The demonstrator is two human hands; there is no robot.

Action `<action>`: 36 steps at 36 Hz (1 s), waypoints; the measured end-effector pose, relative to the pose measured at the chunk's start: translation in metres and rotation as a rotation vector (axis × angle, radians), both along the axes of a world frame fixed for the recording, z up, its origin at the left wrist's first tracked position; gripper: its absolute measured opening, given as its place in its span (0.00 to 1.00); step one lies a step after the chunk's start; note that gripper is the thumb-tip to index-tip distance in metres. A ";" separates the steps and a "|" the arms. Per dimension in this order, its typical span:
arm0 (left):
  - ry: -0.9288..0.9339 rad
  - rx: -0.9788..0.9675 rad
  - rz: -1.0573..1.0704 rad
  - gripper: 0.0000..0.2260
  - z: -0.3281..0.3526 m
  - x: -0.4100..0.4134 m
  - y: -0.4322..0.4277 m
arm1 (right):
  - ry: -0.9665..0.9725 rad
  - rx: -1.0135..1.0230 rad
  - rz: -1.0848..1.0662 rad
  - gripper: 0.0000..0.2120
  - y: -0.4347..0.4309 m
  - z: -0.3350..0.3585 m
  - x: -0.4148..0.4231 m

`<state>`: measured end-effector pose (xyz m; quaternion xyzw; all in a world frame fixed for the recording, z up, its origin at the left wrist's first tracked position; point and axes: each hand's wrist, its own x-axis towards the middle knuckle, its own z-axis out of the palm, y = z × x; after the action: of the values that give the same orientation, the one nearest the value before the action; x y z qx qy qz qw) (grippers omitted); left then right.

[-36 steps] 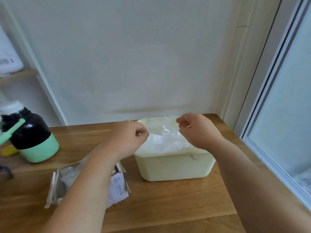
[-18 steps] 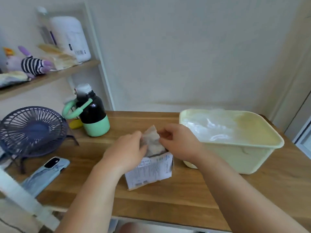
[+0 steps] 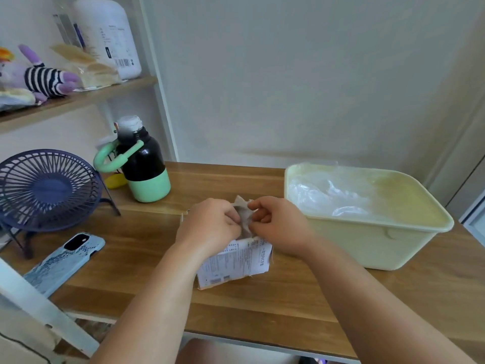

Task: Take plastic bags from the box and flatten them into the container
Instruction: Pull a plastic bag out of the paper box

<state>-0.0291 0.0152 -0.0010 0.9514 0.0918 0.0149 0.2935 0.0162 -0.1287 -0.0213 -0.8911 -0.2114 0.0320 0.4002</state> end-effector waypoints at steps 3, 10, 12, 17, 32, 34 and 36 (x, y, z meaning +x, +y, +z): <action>0.023 0.103 -0.017 0.12 -0.002 0.001 0.002 | 0.030 0.046 0.004 0.18 0.001 0.000 0.000; 0.169 0.209 -0.050 0.18 -0.007 0.010 -0.004 | 0.015 0.057 -0.022 0.20 0.001 -0.005 0.002; 0.122 0.146 -0.059 0.13 -0.009 0.009 -0.004 | 0.024 0.050 -0.022 0.20 0.000 -0.005 0.002; -0.141 -0.073 -0.060 0.04 -0.011 0.005 0.001 | 0.039 0.095 -0.012 0.13 0.001 -0.004 0.001; -0.431 -0.350 -0.182 0.03 -0.013 -0.005 0.011 | 0.007 0.113 0.021 0.05 0.004 0.003 -0.002; -0.430 -0.393 -0.189 0.03 -0.011 -0.006 0.012 | 0.005 0.130 0.027 0.05 0.004 0.005 -0.002; -0.404 -0.399 -0.178 0.02 -0.010 -0.007 0.015 | 0.014 0.172 0.016 0.05 0.004 0.006 -0.002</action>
<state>-0.0359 0.0297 -0.0113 0.8570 -0.0509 0.1601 0.4873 0.0139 -0.1248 -0.0157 -0.8515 -0.2177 0.0235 0.4764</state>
